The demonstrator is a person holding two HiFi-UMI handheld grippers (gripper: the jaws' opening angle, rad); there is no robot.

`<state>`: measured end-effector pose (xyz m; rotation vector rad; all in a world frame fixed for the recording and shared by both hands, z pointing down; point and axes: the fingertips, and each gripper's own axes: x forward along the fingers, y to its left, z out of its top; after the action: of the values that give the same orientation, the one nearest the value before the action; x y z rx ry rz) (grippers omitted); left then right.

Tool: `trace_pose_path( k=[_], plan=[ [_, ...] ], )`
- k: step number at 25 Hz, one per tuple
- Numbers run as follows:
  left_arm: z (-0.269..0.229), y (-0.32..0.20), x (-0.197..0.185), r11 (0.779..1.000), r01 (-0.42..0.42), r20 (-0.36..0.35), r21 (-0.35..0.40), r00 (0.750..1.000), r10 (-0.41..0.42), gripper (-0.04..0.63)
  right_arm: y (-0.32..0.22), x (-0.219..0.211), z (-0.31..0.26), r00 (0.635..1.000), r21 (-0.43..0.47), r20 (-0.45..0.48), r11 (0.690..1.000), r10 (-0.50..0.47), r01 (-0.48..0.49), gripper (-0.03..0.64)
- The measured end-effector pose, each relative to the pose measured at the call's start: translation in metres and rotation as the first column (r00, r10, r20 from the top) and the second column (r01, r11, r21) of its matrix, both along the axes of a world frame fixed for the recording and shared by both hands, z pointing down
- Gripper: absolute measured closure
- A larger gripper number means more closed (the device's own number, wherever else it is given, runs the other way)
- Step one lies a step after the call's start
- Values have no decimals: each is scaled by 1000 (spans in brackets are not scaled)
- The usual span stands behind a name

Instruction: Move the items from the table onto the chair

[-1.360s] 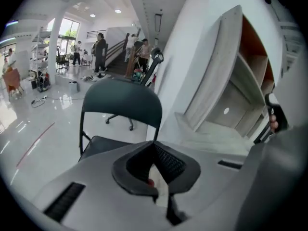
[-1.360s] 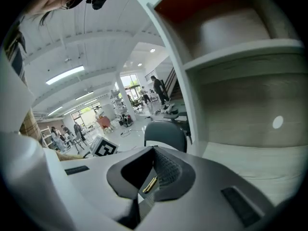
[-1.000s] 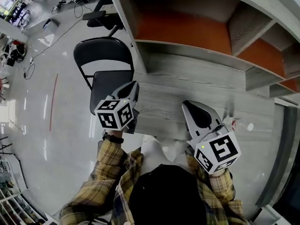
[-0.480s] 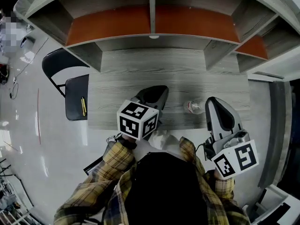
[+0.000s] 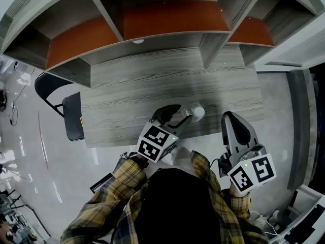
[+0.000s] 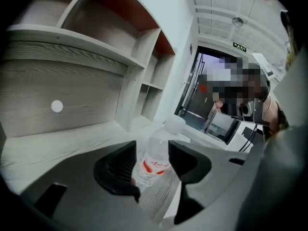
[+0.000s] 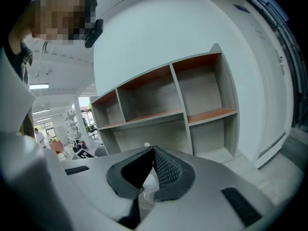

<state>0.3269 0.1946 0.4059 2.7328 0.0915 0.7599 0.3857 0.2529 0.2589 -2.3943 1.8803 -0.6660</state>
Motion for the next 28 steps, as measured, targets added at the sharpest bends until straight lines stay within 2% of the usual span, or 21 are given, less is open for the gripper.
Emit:
trace_pose_path(
  k=[1,5,11,18,23,28],
  plan=[
    [0,1,0,1000,-8,-14,0,1000,8,374,4,2,2,1000,-2,6,1000,7,-7,600],
    [9,14,0,998,-66,-37,-15,997,66,278,16,5,11,999,-11,28,1000,23,-22,600],
    [34,35,13,995,-101,-20,-2,995,101,261,30,8,19,997,-32,48,998,55,-53,600],
    [60,40,30,995,-82,-9,50,997,82,250,44,4,36,994,-72,69,995,81,-76,600],
    [61,37,39,993,-86,-35,75,995,89,250,49,2,46,992,-91,85,992,95,-87,600],
    [60,35,38,993,-80,-24,90,996,83,273,48,-3,47,992,-91,88,993,88,-80,600]
  ],
)
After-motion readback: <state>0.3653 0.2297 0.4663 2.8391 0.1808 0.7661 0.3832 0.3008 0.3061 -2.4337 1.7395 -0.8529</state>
